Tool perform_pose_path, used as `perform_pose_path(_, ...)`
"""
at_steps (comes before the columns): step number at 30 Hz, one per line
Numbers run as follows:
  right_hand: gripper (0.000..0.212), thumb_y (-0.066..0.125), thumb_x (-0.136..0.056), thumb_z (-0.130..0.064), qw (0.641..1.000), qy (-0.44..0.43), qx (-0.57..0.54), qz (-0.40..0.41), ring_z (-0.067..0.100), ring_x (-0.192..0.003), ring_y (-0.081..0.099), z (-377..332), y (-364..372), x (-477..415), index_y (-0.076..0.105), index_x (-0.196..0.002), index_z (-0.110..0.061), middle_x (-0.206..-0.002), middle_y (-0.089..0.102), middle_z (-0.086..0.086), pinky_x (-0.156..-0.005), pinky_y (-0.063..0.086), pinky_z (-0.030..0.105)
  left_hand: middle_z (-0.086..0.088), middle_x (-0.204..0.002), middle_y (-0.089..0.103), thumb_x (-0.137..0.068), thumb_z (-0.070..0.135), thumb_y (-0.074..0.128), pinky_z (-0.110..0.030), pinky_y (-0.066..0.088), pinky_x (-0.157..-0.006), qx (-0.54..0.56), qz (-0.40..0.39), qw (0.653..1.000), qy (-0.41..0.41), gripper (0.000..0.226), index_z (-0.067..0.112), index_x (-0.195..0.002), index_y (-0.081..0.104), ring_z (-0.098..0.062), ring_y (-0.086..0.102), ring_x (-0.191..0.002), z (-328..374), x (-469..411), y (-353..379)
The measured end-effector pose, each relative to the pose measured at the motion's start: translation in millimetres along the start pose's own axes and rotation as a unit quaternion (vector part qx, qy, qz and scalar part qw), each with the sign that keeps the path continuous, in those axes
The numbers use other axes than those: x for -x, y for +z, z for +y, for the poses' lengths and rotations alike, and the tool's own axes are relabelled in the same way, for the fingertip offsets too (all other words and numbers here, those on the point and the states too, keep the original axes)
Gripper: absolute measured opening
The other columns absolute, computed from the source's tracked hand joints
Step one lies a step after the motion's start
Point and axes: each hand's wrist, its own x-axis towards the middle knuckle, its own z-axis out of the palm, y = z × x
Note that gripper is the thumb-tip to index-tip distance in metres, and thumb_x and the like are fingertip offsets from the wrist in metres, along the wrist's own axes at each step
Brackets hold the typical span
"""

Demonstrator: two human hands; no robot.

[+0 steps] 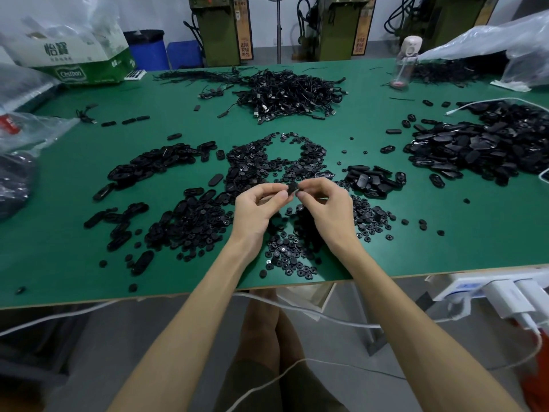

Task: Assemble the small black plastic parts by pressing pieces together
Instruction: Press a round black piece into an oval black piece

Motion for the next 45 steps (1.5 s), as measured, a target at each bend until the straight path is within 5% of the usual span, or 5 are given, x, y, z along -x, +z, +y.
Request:
perform_pose_path(11,0.006,0.075,-0.093,-0.019,0.999,0.015,-0.030,0.003,0.001,-0.083,0.065,0.3,-2.1,1.1,0.076,-0.099,-0.018,-0.089,0.073,-0.010,-0.083,0.053,0.022,0.000,-0.117,0.074,-0.094,-0.009,0.066,-0.021,0.056,-0.091,-0.100,0.018,0.994,0.038,0.034,0.005,-0.125,0.070,-0.007,0.072,-0.104,-1.8,1.3,0.3)
perform_pose_path(19,0.010,0.075,-0.091,-0.011,0.998,0.016,-0.067,-0.014,0.012,-0.080,0.072,2.0,-1.7,0.5,0.079,-0.100,-0.013,-0.085,0.078,-0.003,-0.078,0.057,0.025,0.013,-0.098,0.077,-0.096,-0.011,0.062,-0.019,0.057,-0.084,-0.124,-0.041,0.990,0.044,0.039,0.006,-0.130,0.068,-0.017,0.077,-0.090,0.2,6.0,4.4)
perform_pose_path(24,0.009,0.078,-0.090,-0.013,0.993,0.024,-0.110,-0.022,0.015,-0.087,0.076,3.7,-1.8,0.5,0.076,-0.099,-0.015,-0.087,0.079,-0.002,-0.089,0.060,0.039,-0.022,-0.108,0.069,-0.095,-0.010,0.064,-0.029,0.062,-0.081,-0.075,0.016,0.996,0.050,0.028,0.002,-0.119,0.070,-0.029,0.078,-0.089,-0.6,3.7,4.1)
perform_pose_path(34,0.004,0.078,-0.090,-0.022,0.992,0.015,-0.123,-0.029,0.004,-0.077,0.064,9.6,-1.6,-1.8,0.079,-0.094,-0.024,-0.085,0.075,-0.009,-0.077,0.052,0.022,0.003,-0.085,0.077,-0.091,0.000,0.076,-0.030,0.063,-0.070,-0.028,0.071,0.996,0.037,0.018,0.005,-0.107,0.071,-0.020,0.077,-0.087,0.7,5.4,3.3)
perform_pose_path(45,0.007,0.080,-0.088,-0.019,0.992,0.021,-0.119,-0.029,0.011,-0.081,0.071,9.4,0.7,-1.3,0.077,-0.094,-0.021,-0.084,0.077,-0.005,-0.080,0.058,0.030,-0.024,-0.099,0.075,-0.098,-0.002,0.066,-0.033,0.064,-0.076,0.034,0.096,0.995,0.023,0.008,-0.006,-0.103,0.064,-0.035,0.078,-0.088,-1.3,3.8,3.4)
